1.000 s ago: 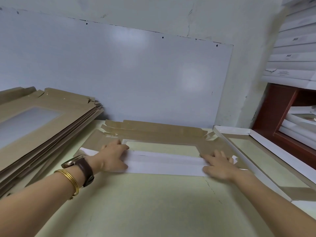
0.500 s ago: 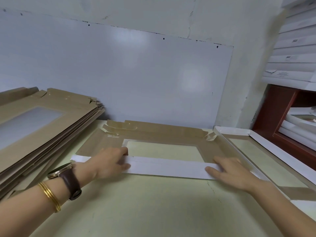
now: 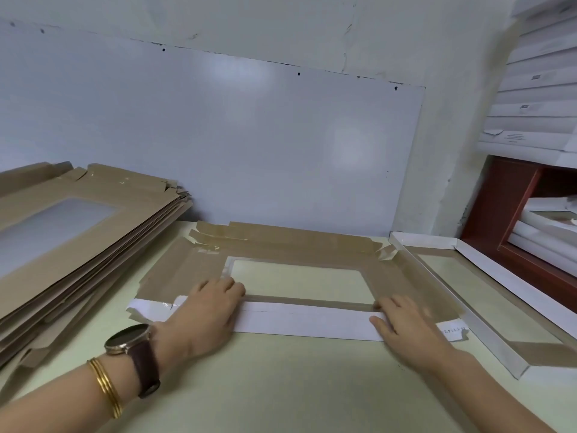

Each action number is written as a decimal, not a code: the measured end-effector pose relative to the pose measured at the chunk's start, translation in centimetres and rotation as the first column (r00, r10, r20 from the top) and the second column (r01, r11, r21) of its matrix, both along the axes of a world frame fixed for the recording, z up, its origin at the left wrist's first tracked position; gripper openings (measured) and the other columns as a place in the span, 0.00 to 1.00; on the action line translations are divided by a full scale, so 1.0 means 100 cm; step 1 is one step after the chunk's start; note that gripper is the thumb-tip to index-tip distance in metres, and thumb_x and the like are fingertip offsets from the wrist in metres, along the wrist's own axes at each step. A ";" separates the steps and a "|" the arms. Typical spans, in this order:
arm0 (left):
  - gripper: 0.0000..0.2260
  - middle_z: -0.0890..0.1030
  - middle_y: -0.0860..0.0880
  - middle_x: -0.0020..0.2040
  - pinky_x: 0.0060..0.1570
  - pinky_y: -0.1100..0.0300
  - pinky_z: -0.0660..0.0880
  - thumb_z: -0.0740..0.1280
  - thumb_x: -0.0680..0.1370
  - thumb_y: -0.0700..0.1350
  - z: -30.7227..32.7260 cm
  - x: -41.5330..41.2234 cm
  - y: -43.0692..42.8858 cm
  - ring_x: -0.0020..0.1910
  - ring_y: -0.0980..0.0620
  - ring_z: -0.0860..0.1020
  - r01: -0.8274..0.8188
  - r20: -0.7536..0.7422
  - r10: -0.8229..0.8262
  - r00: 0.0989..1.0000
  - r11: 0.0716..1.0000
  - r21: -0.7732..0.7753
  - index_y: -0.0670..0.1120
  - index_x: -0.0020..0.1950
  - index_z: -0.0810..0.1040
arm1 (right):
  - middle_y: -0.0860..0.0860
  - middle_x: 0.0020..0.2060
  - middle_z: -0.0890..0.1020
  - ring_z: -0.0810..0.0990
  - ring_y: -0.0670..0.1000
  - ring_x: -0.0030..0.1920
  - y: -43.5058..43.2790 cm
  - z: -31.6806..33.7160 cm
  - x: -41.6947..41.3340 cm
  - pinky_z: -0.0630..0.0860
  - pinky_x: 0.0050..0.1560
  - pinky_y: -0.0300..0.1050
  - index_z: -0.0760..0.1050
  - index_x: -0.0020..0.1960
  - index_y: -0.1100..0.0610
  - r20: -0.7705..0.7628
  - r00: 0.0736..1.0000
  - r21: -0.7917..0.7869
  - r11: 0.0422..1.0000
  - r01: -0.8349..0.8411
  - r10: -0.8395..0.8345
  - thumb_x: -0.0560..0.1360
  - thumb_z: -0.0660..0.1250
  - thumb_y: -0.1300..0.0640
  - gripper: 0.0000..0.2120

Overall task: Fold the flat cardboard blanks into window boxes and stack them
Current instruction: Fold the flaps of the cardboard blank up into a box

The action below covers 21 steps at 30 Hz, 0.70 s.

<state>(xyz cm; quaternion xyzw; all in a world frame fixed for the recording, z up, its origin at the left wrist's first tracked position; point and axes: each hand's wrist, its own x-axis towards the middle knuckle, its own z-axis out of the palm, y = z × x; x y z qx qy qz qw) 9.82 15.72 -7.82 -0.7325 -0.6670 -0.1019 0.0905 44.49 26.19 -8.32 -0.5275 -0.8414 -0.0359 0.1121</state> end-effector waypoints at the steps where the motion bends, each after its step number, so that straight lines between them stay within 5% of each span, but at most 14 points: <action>1: 0.19 0.69 0.53 0.62 0.66 0.57 0.59 0.55 0.75 0.41 -0.004 0.005 0.000 0.63 0.51 0.67 0.049 -0.008 -0.049 0.999 0.999 0.024 0.51 0.65 0.66 | 0.43 0.61 0.70 0.66 0.47 0.65 -0.003 -0.004 -0.006 0.62 0.61 0.46 0.67 0.65 0.45 0.030 1.000 0.031 1.000 0.004 -0.005 0.82 0.52 0.48 0.13; 4: 0.28 0.57 0.51 0.77 0.76 0.50 0.41 0.53 0.77 0.40 -0.017 0.028 0.001 0.77 0.53 0.53 0.124 -0.017 -0.124 0.992 0.992 0.014 0.49 0.78 0.55 | 0.47 0.77 0.57 0.50 0.49 0.77 -0.015 -0.011 -0.034 0.51 0.73 0.46 0.55 0.77 0.49 0.015 1.000 0.023 1.000 -0.020 0.020 0.83 0.49 0.52 0.22; 7: 0.25 0.48 0.53 0.80 0.72 0.51 0.31 0.46 0.84 0.53 -0.027 0.056 0.007 0.78 0.55 0.43 0.151 0.018 -0.150 0.988 0.987 -0.046 0.50 0.80 0.47 | 0.46 0.79 0.45 0.38 0.47 0.78 -0.032 -0.018 -0.076 0.39 0.76 0.44 0.46 0.80 0.51 -0.015 0.988 -0.030 0.987 -0.156 0.156 0.84 0.45 0.49 0.26; 14: 0.28 0.44 0.54 0.79 0.75 0.59 0.38 0.43 0.83 0.60 -0.031 0.061 0.017 0.77 0.56 0.41 0.129 0.080 -0.110 0.991 0.951 -0.282 0.50 0.80 0.43 | 0.47 0.79 0.44 0.39 0.42 0.77 -0.037 -0.027 -0.109 0.35 0.73 0.37 0.44 0.80 0.55 0.009 0.967 -0.238 0.940 -0.247 0.256 0.84 0.43 0.44 0.29; 21: 0.30 0.42 0.57 0.79 0.75 0.57 0.37 0.42 0.80 0.65 -0.032 0.033 0.011 0.77 0.57 0.39 0.060 0.064 -0.043 0.997 0.957 -0.284 0.55 0.79 0.42 | 0.45 0.79 0.42 0.39 0.41 0.77 -0.021 -0.022 -0.064 0.38 0.75 0.40 0.41 0.80 0.53 0.056 0.978 -0.322 0.931 -0.172 0.200 0.81 0.43 0.36 0.34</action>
